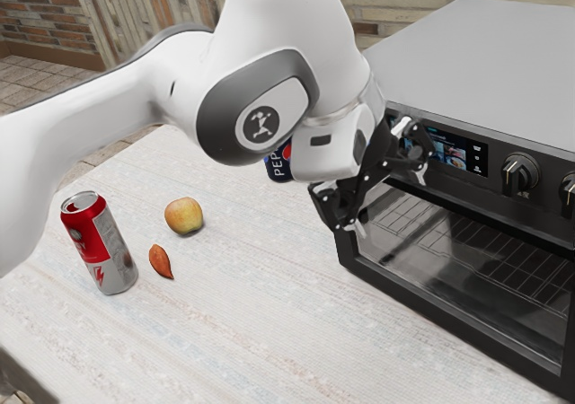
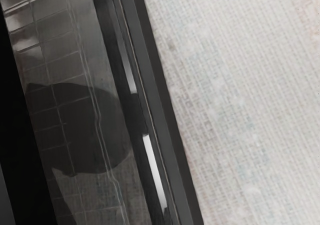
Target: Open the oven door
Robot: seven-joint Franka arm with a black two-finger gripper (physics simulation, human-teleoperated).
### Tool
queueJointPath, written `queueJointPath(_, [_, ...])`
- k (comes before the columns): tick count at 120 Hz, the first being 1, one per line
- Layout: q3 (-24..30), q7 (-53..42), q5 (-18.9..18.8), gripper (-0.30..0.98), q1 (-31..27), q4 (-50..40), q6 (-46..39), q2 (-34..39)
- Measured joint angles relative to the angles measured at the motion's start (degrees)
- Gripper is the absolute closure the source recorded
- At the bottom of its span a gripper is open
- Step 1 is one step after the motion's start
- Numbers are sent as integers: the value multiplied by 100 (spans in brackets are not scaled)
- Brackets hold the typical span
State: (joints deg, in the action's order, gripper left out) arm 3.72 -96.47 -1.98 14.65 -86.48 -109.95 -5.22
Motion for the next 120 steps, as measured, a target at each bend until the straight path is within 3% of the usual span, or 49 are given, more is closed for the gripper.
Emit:
queueJointPath(18, [25, 77, -21, 0, 9, -564, 1, 410])
queueJointPath(29, [59, 190, -59, 0, 31, -1446, -7, 1093])
queueJointPath(33, [103, 261, -66, 12, 105, -1889, -7, 1438])
queueJointPath(36, [130, 334, -78, 38, 286, -2257, -7, 1732])
queueJointPath(39, [137, 424, -112, 25, 682, -2605, 2, 2001])
queueJointPath(46, [689, 757, -230, 18, 1689, -3073, 218, 2420])
queueJointPath(50, [1586, 1032, -527, 15, 2036, -2439, 640, 2443])
queueJointPath(56, [2767, 1422, -1350, 12, 2299, -531, 1627, 2135])
queueJointPath(61, [3220, 1688, -2010, 10, 2384, 326, 2352, 2081])
queueJointPath(66, [3297, 1883, -2645, 8, 2407, 923, 2941, 2074])
queueJointPath(72, [2258, 2053, -3296, 6, 2398, 1936, 3450, 2052])
queueJointPath(78, [-31, 2239, -3423, 5, 2298, 2484, 3520, 1962])
queueJointPath(82, [-1481, 2493, -3255, 5, 2139, 2639, 3522, 1739])
queueJointPath(86, [-2951, 2798, -2744, 4, 1826, 2669, 3508, 1294])
queueJointPath(91, [-4092, 3159, -2019, 4, 1252, 2708, 3477, 670])
queueJointPath(101, [-4902, 3867, -881, 3, 190, 2595, 3506, -5])
queueJointPath(110, [-5075, 4460, -92, 3, 514, 2088, 3462, -256])
queueJointPath(120, [-5121, 5036, 415, 3, 714, 1930, 3415, -335])
